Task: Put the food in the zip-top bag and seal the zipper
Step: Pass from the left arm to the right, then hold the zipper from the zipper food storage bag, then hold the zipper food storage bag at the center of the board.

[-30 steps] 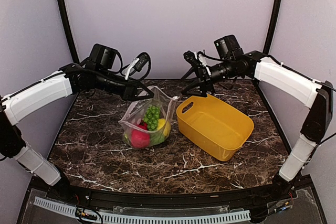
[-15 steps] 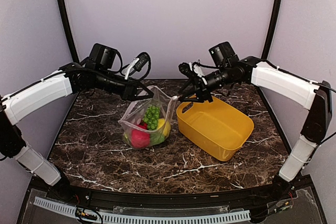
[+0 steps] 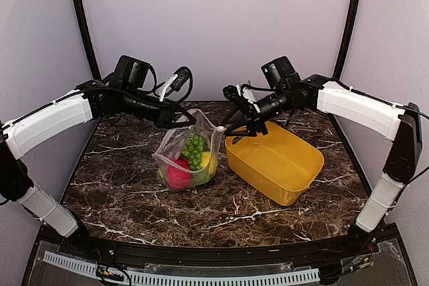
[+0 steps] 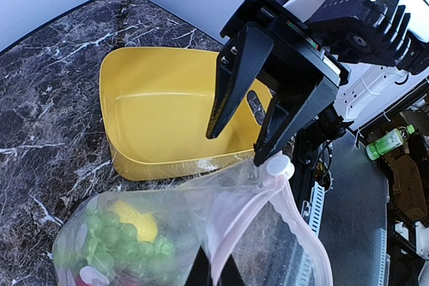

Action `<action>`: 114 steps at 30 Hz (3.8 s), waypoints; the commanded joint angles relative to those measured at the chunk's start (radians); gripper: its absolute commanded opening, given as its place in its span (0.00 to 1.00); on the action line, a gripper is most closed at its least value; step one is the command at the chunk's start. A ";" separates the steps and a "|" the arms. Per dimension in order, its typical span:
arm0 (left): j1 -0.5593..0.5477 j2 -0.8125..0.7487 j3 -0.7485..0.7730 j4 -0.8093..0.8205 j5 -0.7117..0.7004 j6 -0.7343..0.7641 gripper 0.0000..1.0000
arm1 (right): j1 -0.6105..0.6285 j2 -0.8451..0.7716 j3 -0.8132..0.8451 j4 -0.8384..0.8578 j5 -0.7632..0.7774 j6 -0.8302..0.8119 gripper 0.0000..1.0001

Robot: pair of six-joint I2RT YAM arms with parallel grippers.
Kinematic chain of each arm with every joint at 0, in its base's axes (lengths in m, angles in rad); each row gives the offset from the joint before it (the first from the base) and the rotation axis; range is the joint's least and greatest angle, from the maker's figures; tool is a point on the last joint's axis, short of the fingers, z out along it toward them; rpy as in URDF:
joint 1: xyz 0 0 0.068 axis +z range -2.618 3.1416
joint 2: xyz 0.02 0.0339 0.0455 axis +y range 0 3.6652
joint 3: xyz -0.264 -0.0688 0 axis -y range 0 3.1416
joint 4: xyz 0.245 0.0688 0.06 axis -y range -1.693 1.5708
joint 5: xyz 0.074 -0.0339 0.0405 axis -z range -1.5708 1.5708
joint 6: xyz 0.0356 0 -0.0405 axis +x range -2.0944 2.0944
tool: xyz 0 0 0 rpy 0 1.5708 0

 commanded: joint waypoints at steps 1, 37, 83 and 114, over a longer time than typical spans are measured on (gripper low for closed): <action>-0.002 -0.002 0.025 -0.019 -0.008 0.020 0.01 | 0.013 0.002 -0.023 -0.013 -0.051 -0.037 0.40; -0.082 -0.113 0.102 -0.101 -0.285 0.212 0.59 | 0.041 -0.029 0.148 -0.234 0.072 0.124 0.00; -0.306 0.141 0.277 -0.014 -0.375 0.499 0.24 | 0.056 -0.121 0.181 -0.328 0.150 0.151 0.00; -0.307 0.166 0.311 -0.068 -0.327 0.488 0.01 | 0.055 -0.083 0.186 -0.258 0.137 0.157 0.00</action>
